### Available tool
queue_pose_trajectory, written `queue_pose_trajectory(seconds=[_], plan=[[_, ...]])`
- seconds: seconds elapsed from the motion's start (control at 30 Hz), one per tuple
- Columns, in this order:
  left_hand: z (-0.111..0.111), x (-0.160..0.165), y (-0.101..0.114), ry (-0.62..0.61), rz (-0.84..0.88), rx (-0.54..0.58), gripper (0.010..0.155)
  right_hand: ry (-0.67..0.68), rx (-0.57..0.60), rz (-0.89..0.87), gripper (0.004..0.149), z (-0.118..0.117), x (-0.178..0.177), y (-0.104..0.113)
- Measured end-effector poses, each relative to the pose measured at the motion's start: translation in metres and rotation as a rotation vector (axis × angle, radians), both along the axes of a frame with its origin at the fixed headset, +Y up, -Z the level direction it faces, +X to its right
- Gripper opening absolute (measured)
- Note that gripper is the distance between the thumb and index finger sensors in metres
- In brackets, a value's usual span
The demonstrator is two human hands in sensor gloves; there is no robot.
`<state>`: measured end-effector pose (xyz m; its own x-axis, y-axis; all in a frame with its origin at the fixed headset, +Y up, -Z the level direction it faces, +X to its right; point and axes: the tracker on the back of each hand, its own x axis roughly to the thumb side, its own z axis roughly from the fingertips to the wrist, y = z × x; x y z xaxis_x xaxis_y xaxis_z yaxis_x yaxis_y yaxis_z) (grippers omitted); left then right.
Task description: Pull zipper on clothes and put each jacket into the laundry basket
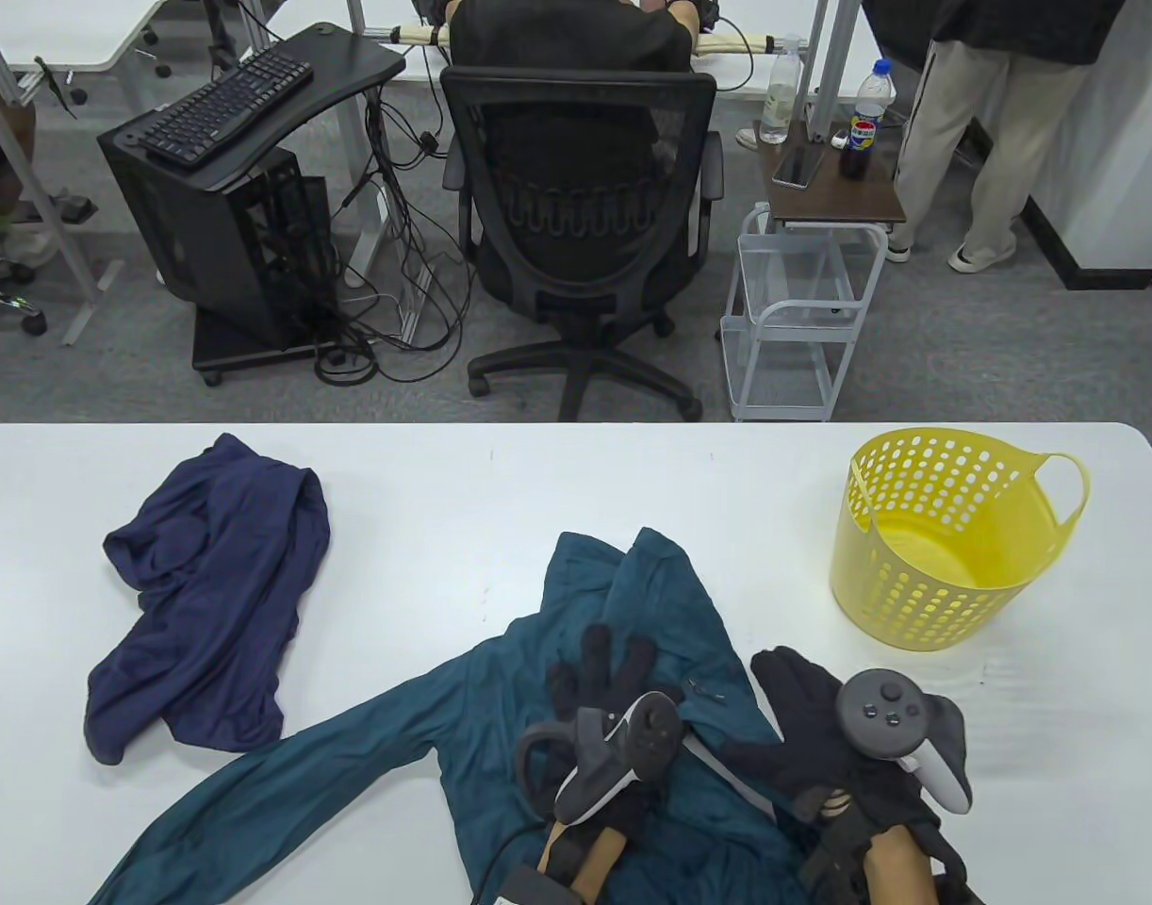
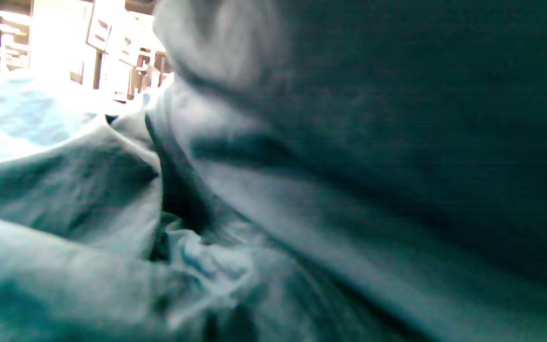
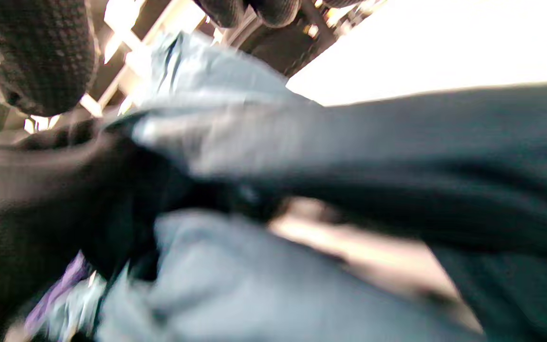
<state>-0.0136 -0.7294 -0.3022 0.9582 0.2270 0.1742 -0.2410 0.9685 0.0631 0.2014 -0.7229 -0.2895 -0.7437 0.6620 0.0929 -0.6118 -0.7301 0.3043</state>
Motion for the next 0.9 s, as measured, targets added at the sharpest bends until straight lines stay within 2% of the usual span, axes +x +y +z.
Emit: queue_pose_trajectory(seconds=[0.07, 0.17, 0.23, 0.27, 0.33, 0.4, 0.57, 0.7, 0.8, 0.87, 0.9], plan=[[0.0, -0.003, -0.001, 0.0, 0.044, -0.008, 0.046, 0.016, -0.003, 0.099, 0.096, -0.001, -0.019, -0.007], [0.002, -0.013, 0.006, 0.046, 0.091, 0.04, 0.046, -0.062, 0.033, 0.314, 0.065, -0.003, -0.031, -0.015], [0.002, -0.024, 0.011, 0.102, 0.12, 0.091, 0.046, -0.073, 0.031, 0.293, 0.051, -0.006, -0.024, -0.015], [0.001, -0.031, 0.012, 0.127, 0.145, 0.105, 0.046, -0.075, 0.017, 0.215, 0.045, -0.007, -0.017, -0.014], [-0.001, -0.043, 0.013, 0.159, 0.198, 0.106, 0.046, -0.112, 0.017, 0.121, 0.043, -0.007, -0.005, -0.01], [-0.002, -0.051, 0.012, 0.185, 0.234, 0.102, 0.046, -0.138, 0.032, 0.106, 0.043, -0.007, 0.006, -0.005], [-0.004, -0.071, 0.014, 0.285, 0.293, 0.136, 0.045, -0.246, 0.049, 0.164, 0.043, -0.007, 0.036, 0.0], [-0.005, -0.074, 0.011, 0.259, 0.317, 0.116, 0.046, -0.365, 0.048, 0.182, 0.042, -0.006, 0.064, 0.001], [-0.003, -0.065, 0.012, 0.235, 0.285, 0.118, 0.046, -0.51, 0.115, 0.223, 0.041, 0.0, 0.084, 0.01], [-0.001, -0.055, 0.013, 0.185, 0.277, 0.108, 0.047, -0.66, 0.224, 0.221, 0.039, 0.01, 0.1, 0.023], [0.0, -0.046, 0.013, 0.124, 0.267, 0.09, 0.048, -0.779, 0.317, 0.199, 0.039, 0.019, 0.107, 0.03]])
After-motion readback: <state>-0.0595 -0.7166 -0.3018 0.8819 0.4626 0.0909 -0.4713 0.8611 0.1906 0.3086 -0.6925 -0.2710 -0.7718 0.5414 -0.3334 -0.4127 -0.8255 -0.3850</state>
